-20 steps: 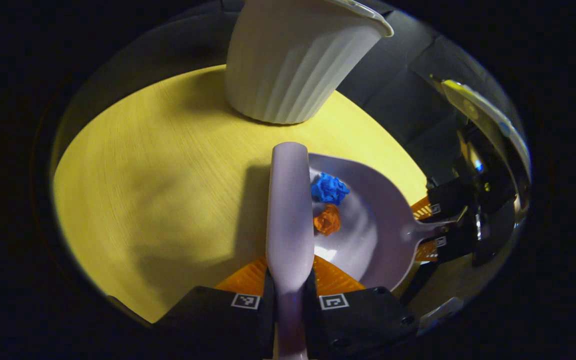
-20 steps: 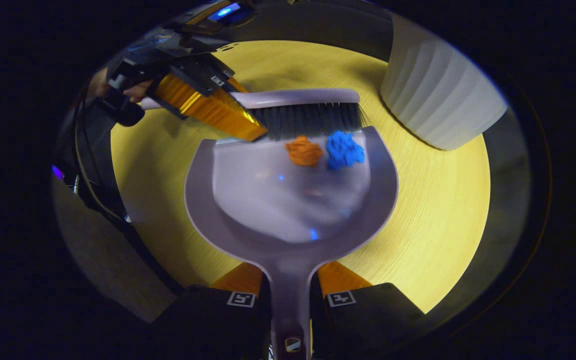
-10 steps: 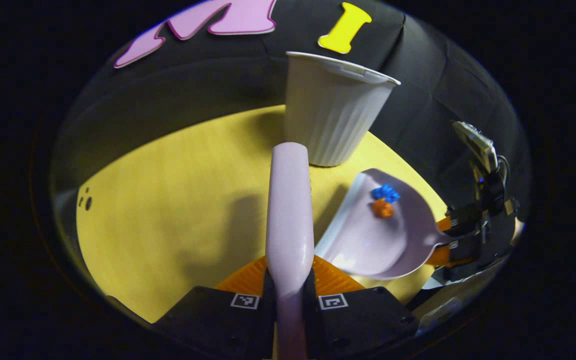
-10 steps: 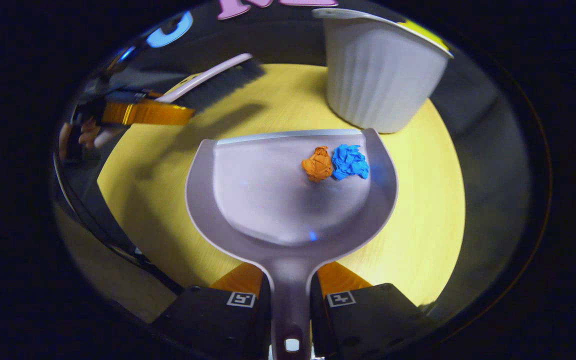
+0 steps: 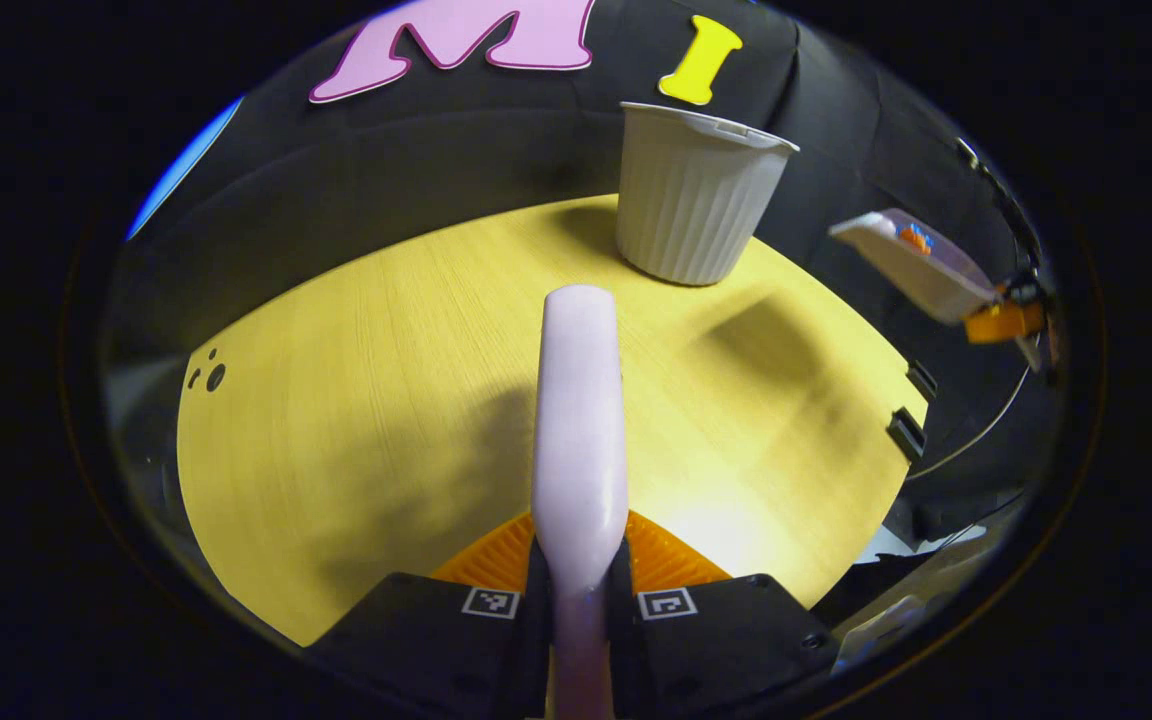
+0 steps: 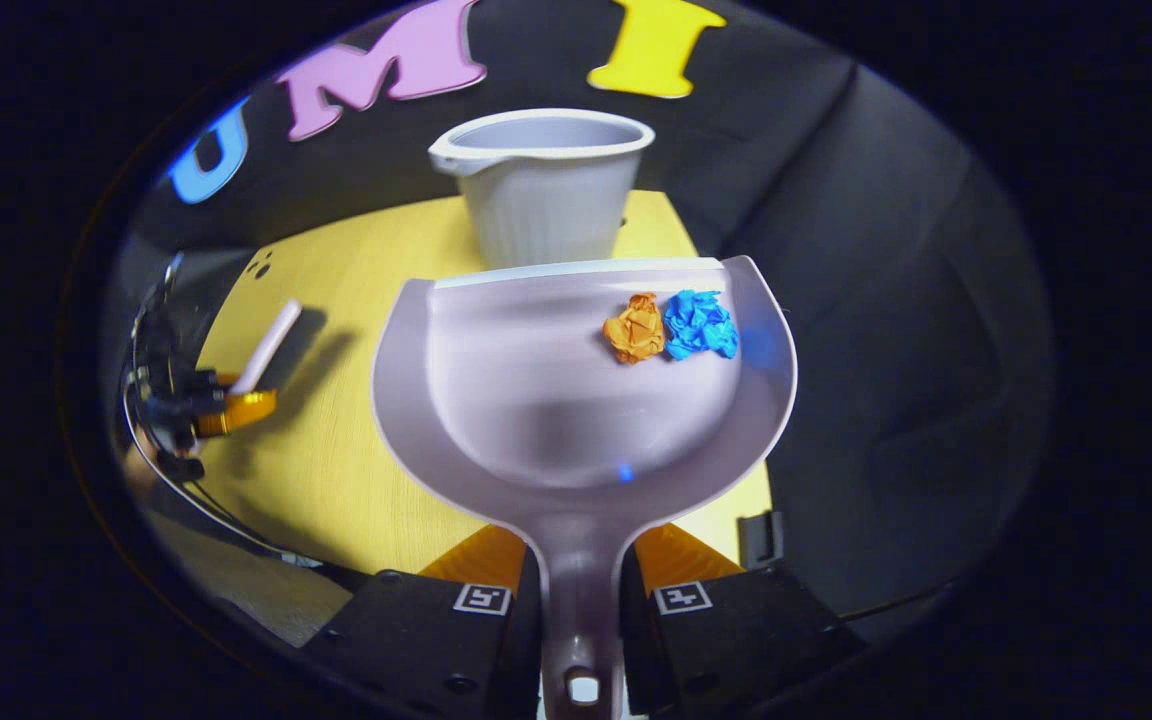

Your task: Pick up the small broom and dustpan from the desktop, sweep the trash into the dustpan with the broom, and then empty the trash into the garbage bin.

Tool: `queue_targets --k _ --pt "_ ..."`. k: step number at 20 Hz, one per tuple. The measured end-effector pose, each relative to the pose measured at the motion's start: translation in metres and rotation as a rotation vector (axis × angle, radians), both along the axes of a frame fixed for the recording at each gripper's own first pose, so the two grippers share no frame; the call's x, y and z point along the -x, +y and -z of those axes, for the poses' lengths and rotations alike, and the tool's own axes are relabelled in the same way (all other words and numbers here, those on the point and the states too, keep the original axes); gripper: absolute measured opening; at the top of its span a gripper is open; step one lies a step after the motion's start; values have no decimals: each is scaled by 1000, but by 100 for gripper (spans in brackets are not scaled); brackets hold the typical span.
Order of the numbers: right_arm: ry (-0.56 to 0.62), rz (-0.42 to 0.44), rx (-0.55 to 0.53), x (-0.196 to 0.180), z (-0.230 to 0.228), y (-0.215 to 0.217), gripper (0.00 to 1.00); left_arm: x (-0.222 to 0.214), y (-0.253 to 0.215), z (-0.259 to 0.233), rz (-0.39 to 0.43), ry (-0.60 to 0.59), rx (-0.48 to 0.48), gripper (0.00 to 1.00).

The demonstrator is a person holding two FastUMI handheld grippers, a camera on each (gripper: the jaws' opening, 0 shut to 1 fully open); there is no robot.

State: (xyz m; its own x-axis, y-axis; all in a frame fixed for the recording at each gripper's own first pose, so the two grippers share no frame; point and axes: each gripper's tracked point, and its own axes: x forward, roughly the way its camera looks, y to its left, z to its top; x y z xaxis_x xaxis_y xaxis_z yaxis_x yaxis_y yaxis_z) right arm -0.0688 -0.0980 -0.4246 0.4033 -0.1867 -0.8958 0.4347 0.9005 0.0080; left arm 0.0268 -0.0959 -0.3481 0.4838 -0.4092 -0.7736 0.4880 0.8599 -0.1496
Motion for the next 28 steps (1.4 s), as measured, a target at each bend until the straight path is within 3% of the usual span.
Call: queue_targets --k 2,4,7,8,11,17,23,28 --pt "-22 58 15 -9 5 7 32 10 5 2 13 -1 15 30" --pt "-31 82 55 -14 5 14 37 18 10 1 14 -1 34 27" --pt "-13 59 158 -14 3 30 37 23 22 1 10 -8 37 29" --pt "-12 51 181 -14 2 31 32 24 27 2 8 -12 35 29" --pt "3 19 232 -9 2 40 37 26 43 3 -15 -11 35 29" --pt "98 -92 302 4 16 33 37 24 76 9 -82 0 44 29" --pt "274 -265 416 30 -6 1 36 29 109 16 -164 16 40 29" --pt "379 -370 458 21 -15 -7 36 35 114 21 -208 30 52 30"
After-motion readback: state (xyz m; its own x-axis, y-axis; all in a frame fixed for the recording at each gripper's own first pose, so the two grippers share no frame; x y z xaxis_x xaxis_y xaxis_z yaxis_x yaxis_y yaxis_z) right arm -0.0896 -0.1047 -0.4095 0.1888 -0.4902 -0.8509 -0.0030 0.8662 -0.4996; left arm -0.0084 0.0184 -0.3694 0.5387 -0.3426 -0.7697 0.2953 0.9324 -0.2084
